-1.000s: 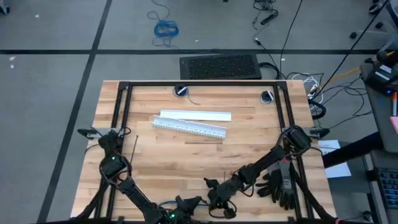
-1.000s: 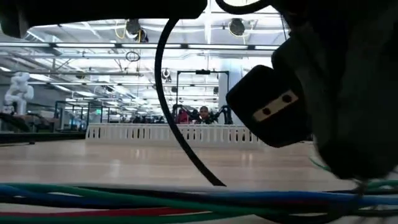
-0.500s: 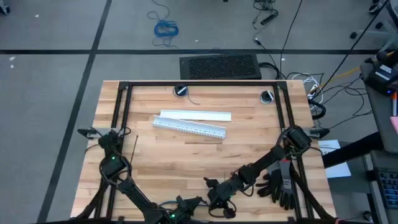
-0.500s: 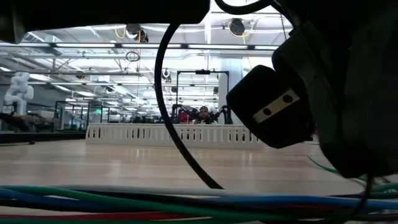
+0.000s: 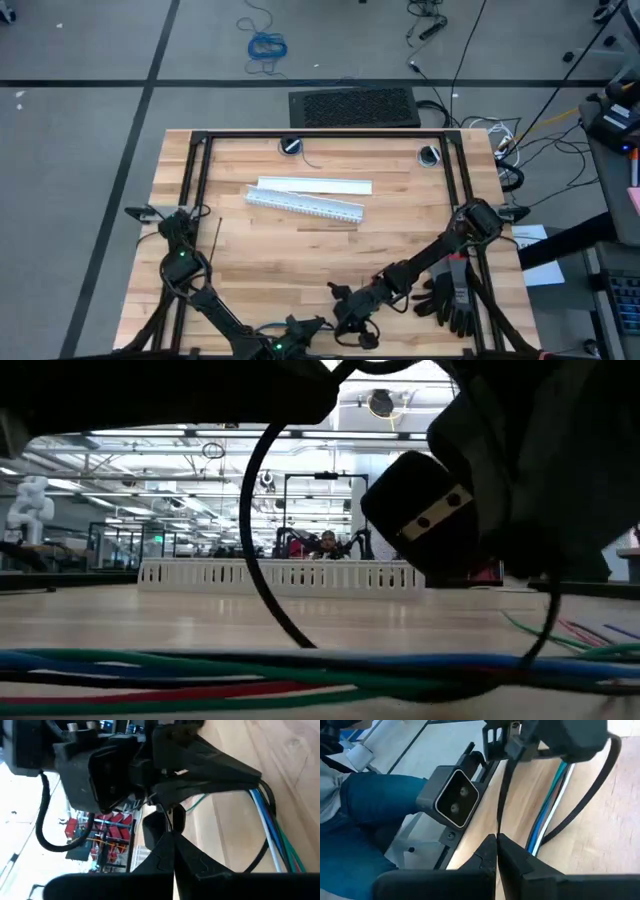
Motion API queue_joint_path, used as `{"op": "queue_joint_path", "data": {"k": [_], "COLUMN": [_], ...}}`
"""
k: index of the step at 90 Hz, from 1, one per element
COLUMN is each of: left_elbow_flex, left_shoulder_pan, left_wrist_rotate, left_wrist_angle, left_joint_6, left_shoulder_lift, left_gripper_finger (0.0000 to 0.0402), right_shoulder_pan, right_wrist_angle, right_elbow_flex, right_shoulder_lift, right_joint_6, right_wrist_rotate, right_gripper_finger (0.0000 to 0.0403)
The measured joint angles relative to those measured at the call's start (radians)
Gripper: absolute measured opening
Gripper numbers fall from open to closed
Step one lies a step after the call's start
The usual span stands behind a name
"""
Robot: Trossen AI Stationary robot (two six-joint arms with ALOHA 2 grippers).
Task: Ziptie cables
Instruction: Wrap the cable wire using a zip tie
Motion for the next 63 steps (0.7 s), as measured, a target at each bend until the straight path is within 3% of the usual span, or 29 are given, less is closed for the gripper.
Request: {"op": "queue_joint_path", "data": {"k": [29, 63], "left_elbow_flex": [0.0, 0.0], "left_shoulder_pan": [0.021, 0.025], "left_wrist_rotate": [0.085, 0.115], "left_wrist_angle": [0.009, -0.034], "left_joint_6": [0.026, 0.023], "left_shoulder_lift": [0.0, -0.003], "left_gripper_finger": [0.0, 0.0], "right_shoulder_pan": [-0.044, -0.052], "right_wrist_angle": [-0.019, -0.032], "right_elbow_flex": [0.0, 0.0], "right_shoulder_lift": [-0.006, -0.053], "right_joint_6": [0.01, -0.009], "right_wrist_rotate": [-0.035, -0.061], "right_gripper_finger": [0.0, 0.0]}}
